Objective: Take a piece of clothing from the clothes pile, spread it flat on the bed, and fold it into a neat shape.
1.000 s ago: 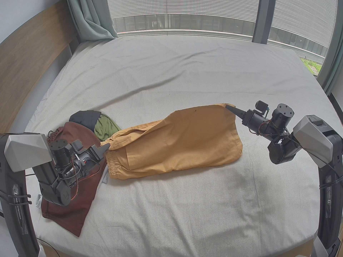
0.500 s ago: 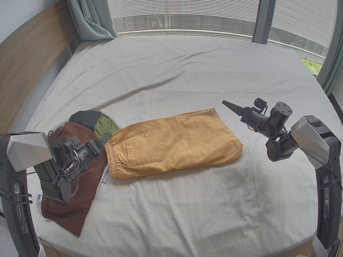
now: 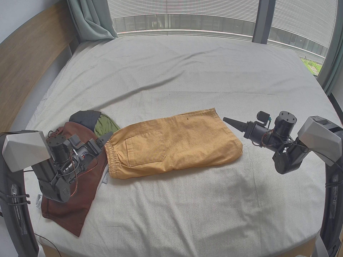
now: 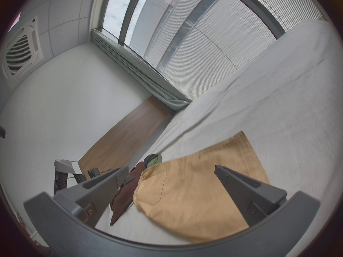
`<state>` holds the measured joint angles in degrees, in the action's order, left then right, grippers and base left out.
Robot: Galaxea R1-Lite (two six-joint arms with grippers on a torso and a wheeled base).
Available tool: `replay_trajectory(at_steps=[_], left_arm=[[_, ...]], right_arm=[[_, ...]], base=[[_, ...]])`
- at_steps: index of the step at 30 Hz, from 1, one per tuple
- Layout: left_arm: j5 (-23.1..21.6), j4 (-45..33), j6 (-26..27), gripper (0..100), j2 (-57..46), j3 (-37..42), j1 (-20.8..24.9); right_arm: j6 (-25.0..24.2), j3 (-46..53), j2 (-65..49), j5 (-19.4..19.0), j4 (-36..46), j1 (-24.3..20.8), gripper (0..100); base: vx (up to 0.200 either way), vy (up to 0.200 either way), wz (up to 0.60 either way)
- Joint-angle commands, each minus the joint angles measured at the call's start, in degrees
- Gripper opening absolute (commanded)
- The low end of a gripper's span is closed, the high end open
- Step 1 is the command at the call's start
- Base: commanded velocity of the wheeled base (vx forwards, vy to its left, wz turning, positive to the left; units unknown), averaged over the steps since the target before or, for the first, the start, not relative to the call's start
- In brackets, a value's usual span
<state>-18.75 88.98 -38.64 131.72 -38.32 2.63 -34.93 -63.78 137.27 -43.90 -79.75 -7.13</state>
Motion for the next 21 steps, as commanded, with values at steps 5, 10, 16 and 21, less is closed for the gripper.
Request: replay_trajectory(at_steps=[5,10,16,21], left_arm=[[-1.2,0.0,6.1,100,-5.2,6.0,2.4],[-2.5,0.1,9.5,100,-5.3,7.7,3.3],[-2.4,0.1,11.4,100,-6.6,9.8,4.6],[-2.4,0.1,15.4,100,-6.5,11.0,5.5]], right_arm=[[5.6,19.3,-10.3,1.6,-1.2,-1.0,100],[7.2,24.6,-10.6,3.7,-4.7,-1.1,100],[7.4,29.1,-10.6,4.5,-7.3,-1.7,100],[7.0,31.2,-10.2,6.7,-8.5,-1.8,100]], base=[[0.000,0.000,0.00],[0.000,0.000,0.00],[0.000,0.000,0.00],[0.000,0.000,0.00]])
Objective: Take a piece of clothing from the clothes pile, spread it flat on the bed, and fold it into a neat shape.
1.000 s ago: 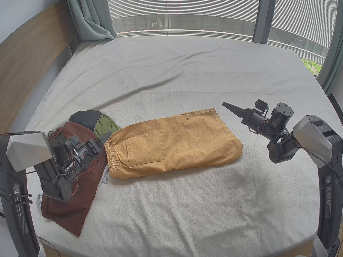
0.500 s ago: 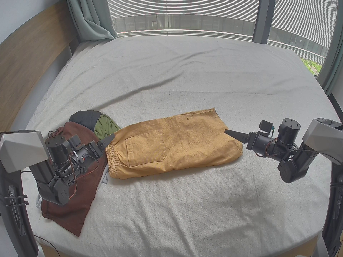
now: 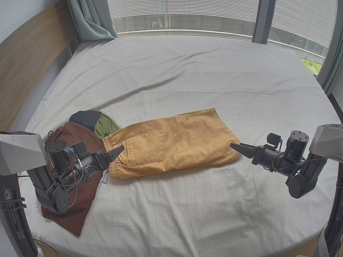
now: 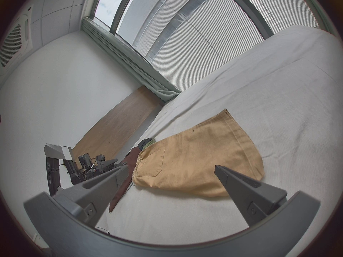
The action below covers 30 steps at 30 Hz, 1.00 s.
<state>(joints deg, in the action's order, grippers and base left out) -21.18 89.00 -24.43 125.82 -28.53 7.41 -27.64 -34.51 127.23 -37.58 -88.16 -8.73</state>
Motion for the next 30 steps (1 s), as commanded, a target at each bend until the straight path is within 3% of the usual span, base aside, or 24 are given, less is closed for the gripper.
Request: replay_trajectory(at_steps=[1,6,9,17,22,30], left_arm=[[0.0,0.0,1.8,100,-0.4,1.4,0.9],[0.1,0.0,2.5,100,0.0,1.4,1.3],[0.0,0.0,2.5,100,-0.1,1.4,1.0],[0.1,0.0,2.5,100,-0.4,1.5,0.8],[0.1,0.0,2.5,100,-0.3,1.5,0.8],[0.1,0.0,2.5,100,-0.4,1.5,0.8]], right_arm=[[-0.4,2.5,0.0,0.4,-0.2,-0.3,100],[0.0,3.0,0.8,0.9,-0.1,-1.2,100],[-0.1,4.0,2.0,3.7,-0.1,-2.4,100],[-0.2,3.4,7.4,4.0,-0.1,-2.1,100],[-0.4,0.6,10.6,6.6,-0.1,-2.3,100],[-3.2,-2.6,14.3,7.2,-0.1,-2.4,100]], base=[[0.000,0.000,0.00],[0.000,0.000,0.00],[0.000,0.000,0.00],[0.000,0.000,0.00],[0.000,0.000,0.00],[0.000,0.000,0.00]])
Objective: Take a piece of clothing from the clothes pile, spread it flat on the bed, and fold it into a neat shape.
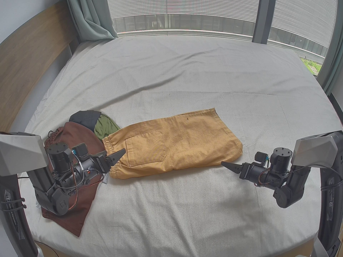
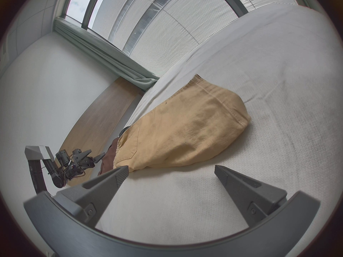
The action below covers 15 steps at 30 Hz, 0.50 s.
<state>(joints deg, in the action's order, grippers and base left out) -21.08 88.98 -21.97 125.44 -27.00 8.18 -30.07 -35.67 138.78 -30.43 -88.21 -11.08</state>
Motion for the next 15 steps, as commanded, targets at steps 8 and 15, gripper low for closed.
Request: replay_trajectory(at_steps=[8,15], left_arm=[[0.0,0.1,0.0,100,0.0,0.0,0.0],[0.0,0.1,0.0,100,-0.1,0.0,0.0]], right_arm=[[-3.2,-5.5,6.1,1.2,-0.1,-1.0,100],[-7.7,-10.3,8.9,5.1,-0.1,-3.5,100]], base=[[0.000,0.000,0.00],[0.000,0.000,0.00]])
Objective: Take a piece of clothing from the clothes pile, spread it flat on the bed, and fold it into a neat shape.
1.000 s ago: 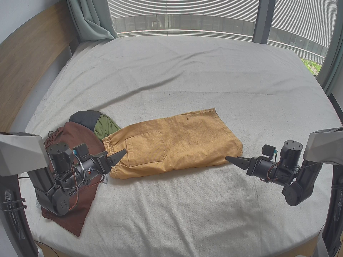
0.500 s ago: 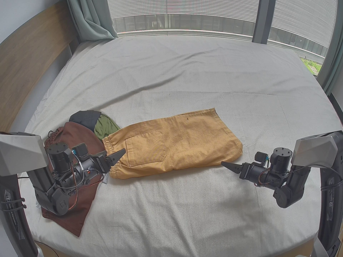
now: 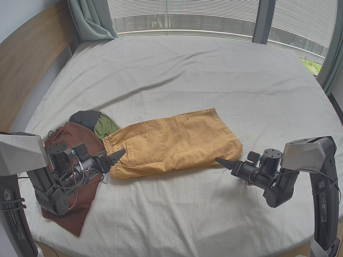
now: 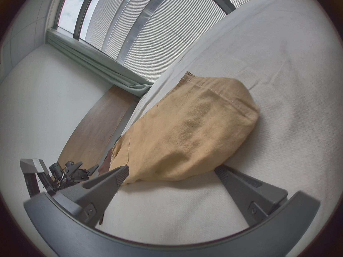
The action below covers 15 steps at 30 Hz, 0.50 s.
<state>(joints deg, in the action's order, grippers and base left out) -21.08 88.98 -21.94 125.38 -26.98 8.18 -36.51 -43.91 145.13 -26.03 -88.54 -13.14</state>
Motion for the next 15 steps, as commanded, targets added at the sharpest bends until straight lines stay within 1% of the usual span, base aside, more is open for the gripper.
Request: replay_trajectory(at_steps=[1,6,9,11,15], left_arm=[[0.0,0.1,0.0,100,0.0,0.0,0.0],[0.0,0.1,0.0,100,0.1,0.0,0.0],[0.0,0.1,0.0,100,0.2,0.0,0.0],[0.0,0.1,0.0,100,0.2,0.0,0.0],[0.0,0.1,0.0,100,0.3,0.0,0.0]], right_arm=[[-2.1,-2.5,2.6,0.9,0.2,-1.9,100],[-4.3,-6.6,3.5,1.2,0.1,-2.9,100],[-4.4,-9.3,5.0,3.2,0.2,-3.3,100],[-4.6,-10.5,5.6,3.9,0.2,-3.9,100],[-6.2,-11.3,6.2,4.1,0.2,-4.6,100]], base=[[0.000,0.000,0.00],[0.000,0.000,0.00],[0.000,0.000,0.00],[0.000,0.000,0.00],[0.000,0.000,0.00]])
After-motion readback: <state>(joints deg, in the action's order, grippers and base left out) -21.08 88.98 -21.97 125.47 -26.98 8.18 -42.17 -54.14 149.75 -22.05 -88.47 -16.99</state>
